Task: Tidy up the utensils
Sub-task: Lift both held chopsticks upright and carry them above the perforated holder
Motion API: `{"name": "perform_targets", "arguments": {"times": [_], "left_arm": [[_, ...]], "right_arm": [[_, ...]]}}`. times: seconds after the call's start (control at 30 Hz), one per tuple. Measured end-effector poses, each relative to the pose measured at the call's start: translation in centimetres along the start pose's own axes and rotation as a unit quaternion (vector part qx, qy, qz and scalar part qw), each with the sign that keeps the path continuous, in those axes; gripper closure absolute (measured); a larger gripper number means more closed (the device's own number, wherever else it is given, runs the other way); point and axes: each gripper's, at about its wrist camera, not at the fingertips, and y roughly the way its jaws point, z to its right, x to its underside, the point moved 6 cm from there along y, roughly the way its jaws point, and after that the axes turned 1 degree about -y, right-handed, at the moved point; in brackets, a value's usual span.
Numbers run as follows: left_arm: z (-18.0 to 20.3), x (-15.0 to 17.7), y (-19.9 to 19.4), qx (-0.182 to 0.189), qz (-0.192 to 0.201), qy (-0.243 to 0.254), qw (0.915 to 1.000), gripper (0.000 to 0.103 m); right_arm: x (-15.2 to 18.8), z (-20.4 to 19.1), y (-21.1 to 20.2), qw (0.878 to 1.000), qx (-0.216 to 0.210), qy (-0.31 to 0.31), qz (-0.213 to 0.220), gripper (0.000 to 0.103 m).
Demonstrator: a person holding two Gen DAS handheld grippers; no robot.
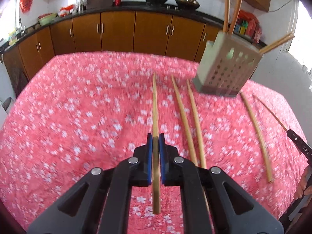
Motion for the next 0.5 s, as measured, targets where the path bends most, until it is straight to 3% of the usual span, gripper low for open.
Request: {"name": "perform_targets", "arguments": {"times": [0.5], "left_arm": [[0.6,-6.8,-7.8,0.017,0.126,-0.007,0.9919,0.095]], "right_arm": [[-5.9,0.4,-4.8,0.993,-0.009,0.01,0.113,0.095]]}}
